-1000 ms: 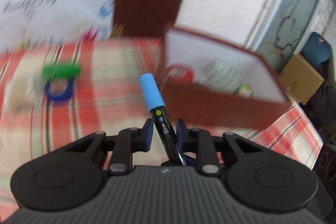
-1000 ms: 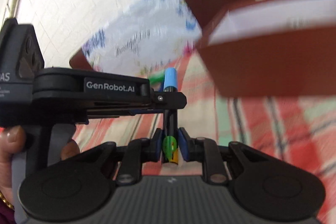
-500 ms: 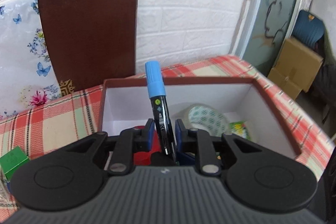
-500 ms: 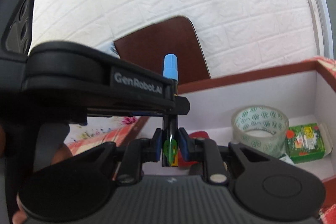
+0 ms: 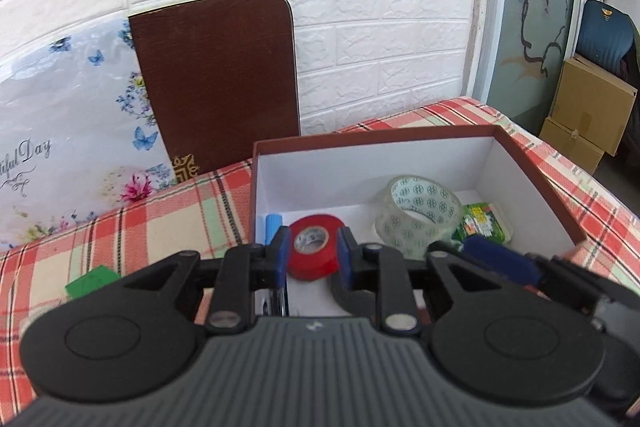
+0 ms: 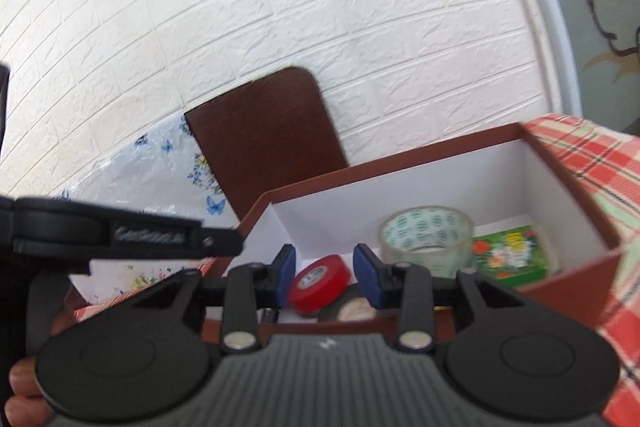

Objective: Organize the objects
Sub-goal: 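Carry the blue-capped marker over the brown box and lower it inside, then move the right gripper back over the table to the cotton swab bag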

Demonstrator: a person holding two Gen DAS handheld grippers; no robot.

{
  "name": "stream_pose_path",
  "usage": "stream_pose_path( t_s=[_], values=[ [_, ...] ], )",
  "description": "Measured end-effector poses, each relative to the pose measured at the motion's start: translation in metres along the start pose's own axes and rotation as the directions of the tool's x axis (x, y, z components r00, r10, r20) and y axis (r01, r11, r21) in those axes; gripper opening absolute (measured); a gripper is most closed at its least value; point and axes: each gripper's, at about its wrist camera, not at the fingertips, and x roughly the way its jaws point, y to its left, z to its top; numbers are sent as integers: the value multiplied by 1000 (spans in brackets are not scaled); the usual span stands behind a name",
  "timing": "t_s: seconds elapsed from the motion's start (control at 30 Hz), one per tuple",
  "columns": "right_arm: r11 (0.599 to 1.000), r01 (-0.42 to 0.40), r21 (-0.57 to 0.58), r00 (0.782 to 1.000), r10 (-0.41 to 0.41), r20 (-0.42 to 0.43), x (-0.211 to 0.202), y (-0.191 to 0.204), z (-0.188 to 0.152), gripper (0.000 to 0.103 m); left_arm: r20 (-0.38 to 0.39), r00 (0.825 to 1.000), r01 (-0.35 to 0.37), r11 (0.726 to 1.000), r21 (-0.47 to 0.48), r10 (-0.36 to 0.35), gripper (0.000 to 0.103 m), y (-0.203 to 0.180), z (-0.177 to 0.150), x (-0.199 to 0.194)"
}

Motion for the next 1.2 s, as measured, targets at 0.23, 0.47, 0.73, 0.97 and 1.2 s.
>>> stream_pose_path(
  t_s=[0.23,0.47,0.73,0.97,1.2],
  values=[
    [999,39,-18,999,-39,9,-47,-4,-16,35,-3,999,-46,999,13,46,32,-4,-32,-32],
    [998,53,-15,998,-53,-15,-70,-1,-30,42,-26,995,-98,995,-4,98,49,2,-61,-50],
    [1000,21,8,999,-21,-37,-81,9,-36,48,-46,986,-163,986,-19,162,58,9,-89,-66],
    [1000,-12,-14,998,12,-64,-92,25,-46,48,-57,981,-190,981,-32,188,59,15,-107,-76],
    [999,-21,-39,997,18,-75,-102,37,-50,48,-50,979,-201,979,-40,199,60,24,-116,-82]
  ],
)
